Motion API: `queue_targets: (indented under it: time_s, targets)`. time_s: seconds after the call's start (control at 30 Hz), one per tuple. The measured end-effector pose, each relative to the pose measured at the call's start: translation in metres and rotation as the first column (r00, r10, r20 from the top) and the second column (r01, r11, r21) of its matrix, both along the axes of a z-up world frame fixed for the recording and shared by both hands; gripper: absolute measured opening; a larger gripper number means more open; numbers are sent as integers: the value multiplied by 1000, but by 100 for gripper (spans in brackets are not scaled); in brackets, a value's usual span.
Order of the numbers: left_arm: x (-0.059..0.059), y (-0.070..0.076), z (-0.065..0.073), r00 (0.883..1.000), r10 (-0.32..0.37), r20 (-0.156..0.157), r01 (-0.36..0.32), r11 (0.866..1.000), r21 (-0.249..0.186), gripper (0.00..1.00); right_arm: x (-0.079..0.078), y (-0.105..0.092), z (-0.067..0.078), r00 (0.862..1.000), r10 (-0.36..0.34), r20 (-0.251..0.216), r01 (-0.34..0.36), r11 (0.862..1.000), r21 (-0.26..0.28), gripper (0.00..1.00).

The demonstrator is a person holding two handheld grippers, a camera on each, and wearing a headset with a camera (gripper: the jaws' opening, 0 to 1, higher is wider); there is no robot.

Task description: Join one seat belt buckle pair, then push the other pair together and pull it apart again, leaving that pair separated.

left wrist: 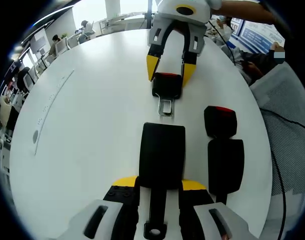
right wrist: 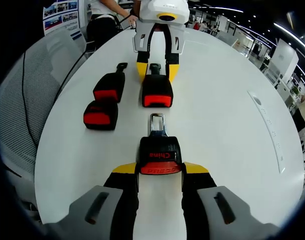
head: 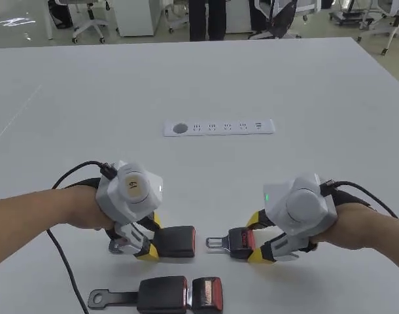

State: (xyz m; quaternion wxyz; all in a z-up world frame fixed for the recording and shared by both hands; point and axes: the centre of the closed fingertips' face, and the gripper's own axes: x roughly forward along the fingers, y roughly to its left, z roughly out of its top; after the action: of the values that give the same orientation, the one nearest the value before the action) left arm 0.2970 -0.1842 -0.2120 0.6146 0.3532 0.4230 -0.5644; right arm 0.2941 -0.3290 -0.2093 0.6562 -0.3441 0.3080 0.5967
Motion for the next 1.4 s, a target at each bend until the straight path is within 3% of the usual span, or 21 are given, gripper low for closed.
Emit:
queue_targets:
  time_s: [0.87,1.13,1.4]
  targets:
    - [0,-1,-1,999,31,-10,-31,1000,1,30,3,37,4,1000,7,1,-7,1000,16,31]
    - [-1,-1,0,1000,26,-8,-26,1000,1,30,3,35,2,1000,11,11,-11,1000,-8,31]
    - [0,0,0,999,42,-1,-42,999,-21,30,4,35,0,1000,1,7,-1,1000,0,30]
